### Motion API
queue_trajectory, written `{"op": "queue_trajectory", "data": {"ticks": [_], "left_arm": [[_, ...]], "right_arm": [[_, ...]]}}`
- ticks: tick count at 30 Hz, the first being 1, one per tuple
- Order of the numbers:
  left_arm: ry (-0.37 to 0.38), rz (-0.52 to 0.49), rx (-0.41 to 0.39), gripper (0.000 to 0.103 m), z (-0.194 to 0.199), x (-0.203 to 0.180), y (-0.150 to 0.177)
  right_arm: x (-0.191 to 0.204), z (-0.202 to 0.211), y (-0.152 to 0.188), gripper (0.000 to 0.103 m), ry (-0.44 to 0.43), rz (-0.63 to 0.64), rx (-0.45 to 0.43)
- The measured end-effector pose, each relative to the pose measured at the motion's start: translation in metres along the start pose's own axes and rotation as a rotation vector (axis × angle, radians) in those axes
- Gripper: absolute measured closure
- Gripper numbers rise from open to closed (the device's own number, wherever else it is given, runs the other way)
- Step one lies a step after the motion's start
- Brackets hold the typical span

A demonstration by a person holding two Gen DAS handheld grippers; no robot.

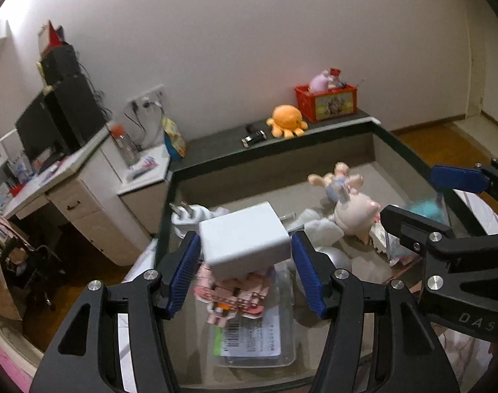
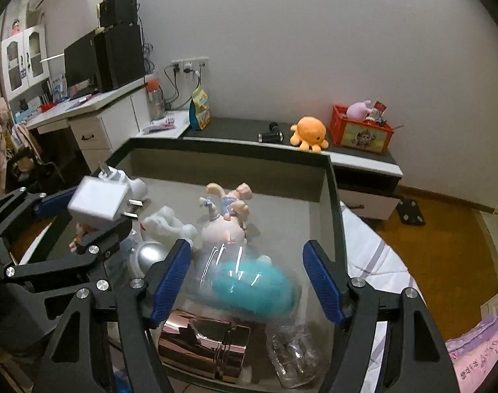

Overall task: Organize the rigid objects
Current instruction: 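Open both tools to drop the charger and brush dome into the tray, then withdraw both open tools from the tray back over the quilt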

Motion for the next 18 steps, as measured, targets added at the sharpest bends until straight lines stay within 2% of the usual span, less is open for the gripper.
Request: {"op": "queue_trajectory", "data": {"ticks": [5,11,14,15,17,18], "left_arm": [[-0.037,0.044,-0.083,0.013,0.034,0.015,-0.008],[-0.044,0.09,-0.203,0.002,0.102,0.032,-0.003],[-0.026,0.11,-0.252,0.0,0.139,0.041,0.005],[-0.021,0.117,-0.265,0.0,0.152,0.043,0.009],[-0.013,0.137,-0.306,0.0,0.18,0.048,0.018],[-0.001,0.146,-0.318,0.0,0.191,0.05,0.023]], "right_arm": [[-0.001,0.028,-0.007,0.022,0.002,-0.019,-0.054],[0.013,0.089,-0.007,0.019,-0.013,-0.015,-0.158],[0.023,0.121,-0.002,0.016,-0.014,-0.007,-0.206],[0.026,0.132,0.0,0.013,-0.015,-0.004,-0.221],[0.036,0.155,0.006,0.001,-0.01,0.013,-0.247],[0.041,0.167,0.009,0.0,-0.004,0.018,-0.264]]}}
Point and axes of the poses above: each gripper's, at about its wrist camera, not at the fingertips, and z roughly against the way its jaws point, x to its left, y to its underside, the point moved 1 cm from there along -z, roughly the way its jaws point, and after that the axes turned 13 degrees about z, right-handed, at the moved point
